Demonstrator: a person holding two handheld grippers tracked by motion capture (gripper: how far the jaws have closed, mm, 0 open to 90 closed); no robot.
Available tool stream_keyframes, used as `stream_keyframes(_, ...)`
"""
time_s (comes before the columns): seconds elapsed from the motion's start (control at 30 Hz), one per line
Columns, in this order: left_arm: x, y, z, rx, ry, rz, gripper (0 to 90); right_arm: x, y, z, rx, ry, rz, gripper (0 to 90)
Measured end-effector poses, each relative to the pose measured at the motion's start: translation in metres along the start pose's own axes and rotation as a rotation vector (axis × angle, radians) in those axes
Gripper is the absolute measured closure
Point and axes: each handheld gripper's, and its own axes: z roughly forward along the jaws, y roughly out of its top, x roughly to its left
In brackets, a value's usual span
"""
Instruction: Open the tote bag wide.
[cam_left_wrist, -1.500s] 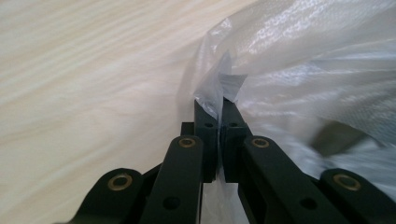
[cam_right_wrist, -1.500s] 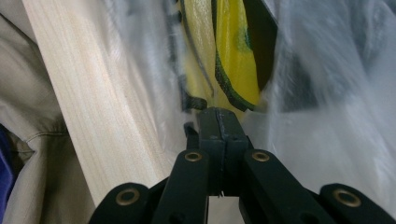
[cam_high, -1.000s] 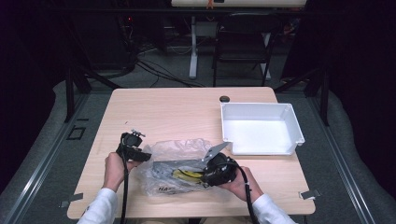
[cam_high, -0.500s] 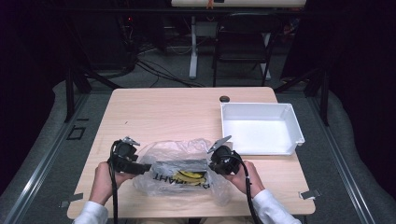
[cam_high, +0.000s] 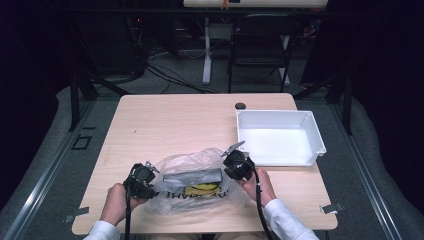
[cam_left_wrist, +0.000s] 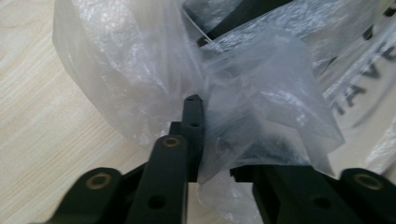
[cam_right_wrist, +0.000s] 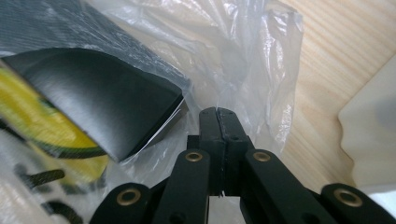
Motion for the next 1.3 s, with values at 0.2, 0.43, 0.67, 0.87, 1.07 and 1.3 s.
stream_keyframes(0.2,0.005,-0.003,0.009,0.047,0.022,0.004,88.4,0.0,-0.001,0.008,0.025,0.004,0.016,90.0)
stream_keyframes(0.43,0.006,-0.003,0.015,0.067,0.036,0.011,89.0,0.005,-0.004,0.004,0.078,0.043,-0.015,90.0)
stream_keyframes(0.67,0.009,-0.004,0.006,0.042,0.026,0.007,83.5,0.015,-0.013,-0.011,0.093,0.053,-0.052,90.0)
stream_keyframes(0.87,0.033,0.006,0.004,-0.057,0.054,-0.121,84.4,0.0,-0.003,-0.008,-0.007,0.013,0.013,90.0)
stream_keyframes(1.07,0.032,0.006,0.022,0.079,0.075,-0.078,85.2,0.003,-0.009,0.007,0.104,-0.026,-0.042,90.0)
stream_keyframes(1.3,0.033,-0.002,0.008,0.058,0.036,-0.1,58.3,0.0,-0.015,-0.003,0.125,0.039,-0.054,77.3)
